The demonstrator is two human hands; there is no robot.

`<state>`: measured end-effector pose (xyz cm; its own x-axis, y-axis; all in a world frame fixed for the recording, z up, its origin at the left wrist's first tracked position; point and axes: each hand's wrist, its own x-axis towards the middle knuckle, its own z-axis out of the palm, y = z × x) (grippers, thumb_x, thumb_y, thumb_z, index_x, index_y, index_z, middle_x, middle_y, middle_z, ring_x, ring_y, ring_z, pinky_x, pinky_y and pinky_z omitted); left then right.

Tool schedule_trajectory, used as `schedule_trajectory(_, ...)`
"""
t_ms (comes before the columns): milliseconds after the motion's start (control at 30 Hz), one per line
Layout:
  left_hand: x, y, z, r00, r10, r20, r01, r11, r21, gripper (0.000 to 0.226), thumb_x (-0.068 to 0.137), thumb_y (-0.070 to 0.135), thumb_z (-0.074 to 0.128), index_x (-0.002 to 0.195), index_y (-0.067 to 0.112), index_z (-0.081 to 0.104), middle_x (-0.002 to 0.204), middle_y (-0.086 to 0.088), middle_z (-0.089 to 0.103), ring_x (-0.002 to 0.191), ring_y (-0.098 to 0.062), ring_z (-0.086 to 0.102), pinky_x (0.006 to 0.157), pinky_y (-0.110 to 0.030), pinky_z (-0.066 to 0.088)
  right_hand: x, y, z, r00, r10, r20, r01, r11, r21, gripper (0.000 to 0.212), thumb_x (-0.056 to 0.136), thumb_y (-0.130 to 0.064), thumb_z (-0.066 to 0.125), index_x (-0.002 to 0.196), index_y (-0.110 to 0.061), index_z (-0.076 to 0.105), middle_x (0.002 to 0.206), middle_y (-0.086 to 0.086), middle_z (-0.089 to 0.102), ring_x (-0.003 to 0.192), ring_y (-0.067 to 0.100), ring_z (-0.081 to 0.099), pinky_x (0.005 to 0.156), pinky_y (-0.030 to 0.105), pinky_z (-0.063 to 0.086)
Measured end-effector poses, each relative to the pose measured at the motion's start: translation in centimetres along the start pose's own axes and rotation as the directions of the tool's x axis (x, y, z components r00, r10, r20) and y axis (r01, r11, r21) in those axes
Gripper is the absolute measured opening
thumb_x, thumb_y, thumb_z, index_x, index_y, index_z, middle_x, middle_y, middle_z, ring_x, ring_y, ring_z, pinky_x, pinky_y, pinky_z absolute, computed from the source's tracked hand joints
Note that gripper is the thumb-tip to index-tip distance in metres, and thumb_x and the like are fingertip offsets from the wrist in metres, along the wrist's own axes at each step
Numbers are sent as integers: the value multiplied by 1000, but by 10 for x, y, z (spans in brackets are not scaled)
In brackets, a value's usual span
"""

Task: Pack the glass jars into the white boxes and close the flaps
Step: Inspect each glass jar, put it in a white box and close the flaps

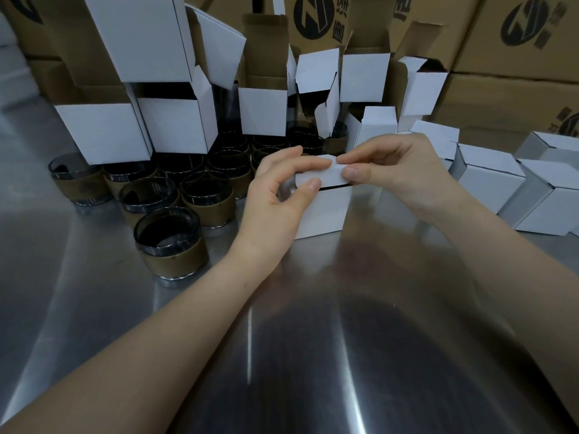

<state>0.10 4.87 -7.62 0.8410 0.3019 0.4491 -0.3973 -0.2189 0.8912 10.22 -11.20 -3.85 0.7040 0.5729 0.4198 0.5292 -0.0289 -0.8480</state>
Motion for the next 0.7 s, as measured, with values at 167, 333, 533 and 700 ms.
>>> schedule_trajectory(167,1,2,1,1000,-17,12,17,1000,10,35,91,-2,60,96,32,66,133,-1,48,127,-4,43,105,-19,39,0,-1,-2,998,-25,53,32,989,-143,17,72,-17,78,89,-20,74,76,-10,71,80,9,65,79,20,51)
schedule_trajectory(333,1,3,1,999,-32,4,32,999,12,31,89,-5,60,95,25,69,131,-2,50,117,4,46,96,-10,39,1,1,-4,994,12,106,-1,994,-107,13,73,-14,77,85,-17,74,78,-4,71,76,7,63,74,17,51)
schedule_trajectory(533,0,0,3,998,-53,-17,53,998,27,29,88,-5,60,88,22,71,133,-1,51,122,-1,46,102,-19,40,0,3,-6,979,98,178,-82,992,-94,16,90,-4,64,81,-15,72,84,-8,75,75,1,67,67,14,52)
schedule_trajectory(700,0,-2,4,997,-77,-31,78,997,12,15,87,15,71,79,27,73,140,6,51,135,-2,38,105,-17,37,0,1,-6,976,82,203,-46,983,-179,7,88,-5,68,85,-9,73,88,9,73,78,12,66,70,19,52)
